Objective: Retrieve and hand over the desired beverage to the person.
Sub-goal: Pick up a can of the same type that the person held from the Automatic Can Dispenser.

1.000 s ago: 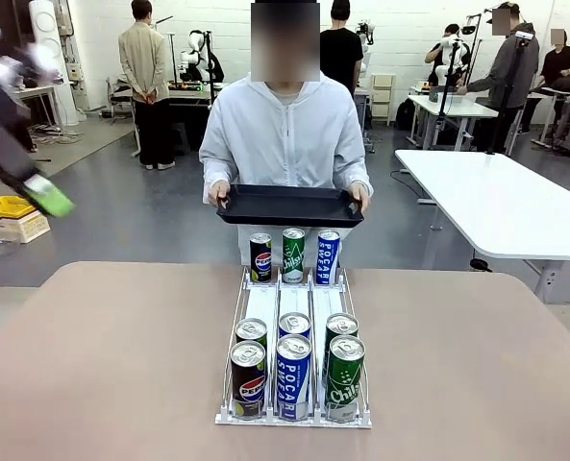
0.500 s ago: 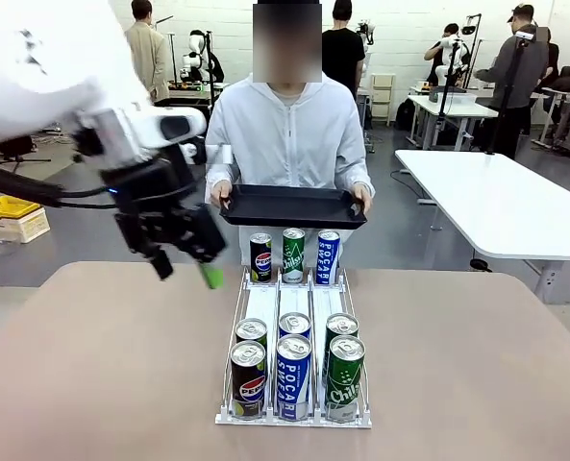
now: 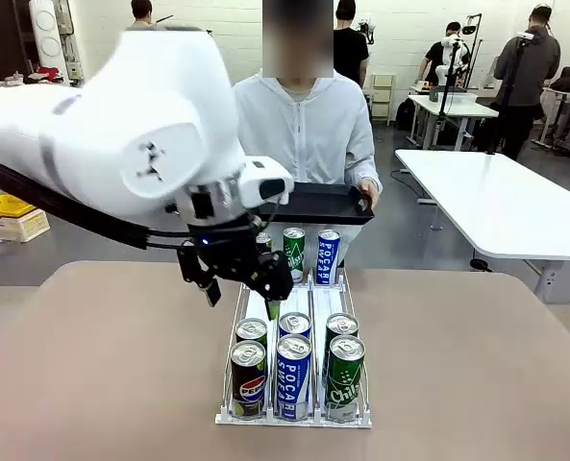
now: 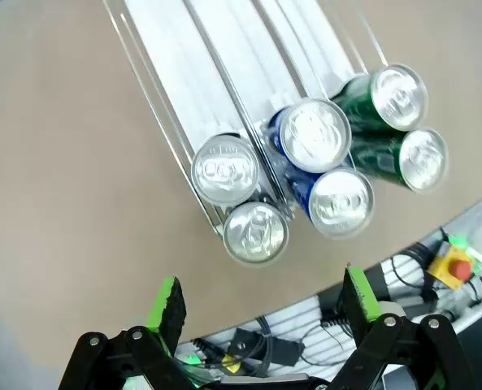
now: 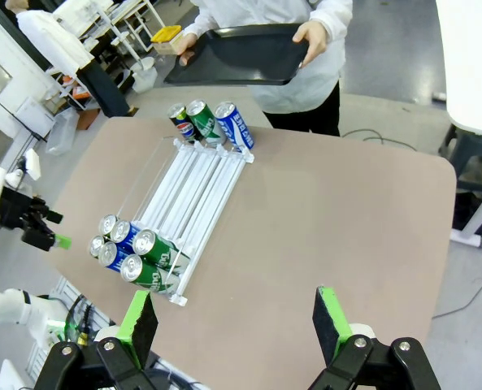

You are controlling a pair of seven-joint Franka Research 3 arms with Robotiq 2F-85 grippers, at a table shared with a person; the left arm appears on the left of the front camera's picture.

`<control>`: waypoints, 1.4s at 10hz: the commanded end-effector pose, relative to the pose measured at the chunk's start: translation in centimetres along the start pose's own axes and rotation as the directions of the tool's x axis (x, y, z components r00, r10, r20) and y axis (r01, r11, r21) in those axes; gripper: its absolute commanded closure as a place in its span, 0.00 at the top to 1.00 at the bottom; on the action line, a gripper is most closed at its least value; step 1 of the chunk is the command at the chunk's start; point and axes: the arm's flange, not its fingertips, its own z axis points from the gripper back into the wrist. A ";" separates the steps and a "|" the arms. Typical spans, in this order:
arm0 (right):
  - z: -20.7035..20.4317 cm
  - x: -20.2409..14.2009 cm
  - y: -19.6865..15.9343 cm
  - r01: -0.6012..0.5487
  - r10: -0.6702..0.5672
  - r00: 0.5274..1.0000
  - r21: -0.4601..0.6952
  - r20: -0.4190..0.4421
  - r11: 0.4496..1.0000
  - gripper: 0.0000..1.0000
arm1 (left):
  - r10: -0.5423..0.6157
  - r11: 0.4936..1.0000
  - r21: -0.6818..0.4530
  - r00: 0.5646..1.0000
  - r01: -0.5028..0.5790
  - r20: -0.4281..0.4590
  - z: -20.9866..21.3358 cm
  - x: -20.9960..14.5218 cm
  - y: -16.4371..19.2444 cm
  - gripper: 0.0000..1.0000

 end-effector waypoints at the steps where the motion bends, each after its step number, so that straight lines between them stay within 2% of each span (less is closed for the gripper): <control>1: -0.1 -0.1 -0.1 -0.012 0.012 1.000 0.030 0.008 0.999 1.00 | 0.021 0.996 0.082 1.000 -0.022 0.021 -0.5 2.7 -2.1 1.00; 2: -0.1 -0.1 -0.1 -0.012 0.012 1.000 0.030 0.008 0.999 1.00 | 0.003 0.996 0.085 1.000 -0.005 0.025 -0.5 2.8 -2.4 1.00; 3: -0.1 -0.1 -0.1 -0.012 0.012 1.000 0.030 0.008 0.999 1.00 | -0.032 0.999 0.041 0.999 0.031 0.031 0.0 2.8 -1.6 1.00; 4: -0.1 -0.1 -0.1 -0.012 0.012 1.000 0.030 0.008 0.999 1.00 | -0.005 0.998 0.061 1.000 0.005 0.013 -0.9 1.8 -1.3 1.00; 12: -0.1 -0.1 -0.1 -0.012 0.012 1.000 0.030 0.008 0.999 1.00 | -0.015 0.999 0.050 1.000 0.015 0.005 -1.0 2.3 -1.4 1.00; 13: -0.1 -0.1 -0.1 -0.012 0.012 1.000 0.030 0.008 0.999 1.00 | 0.033 0.993 0.110 0.995 -0.044 0.098 -1.7 2.4 -3.6 1.00; 14: -0.1 -0.1 -0.1 -0.012 0.012 1.000 0.030 0.008 0.999 1.00 | 0.107 0.980 0.156 0.987 -0.126 0.121 -2.3 2.3 -5.6 1.00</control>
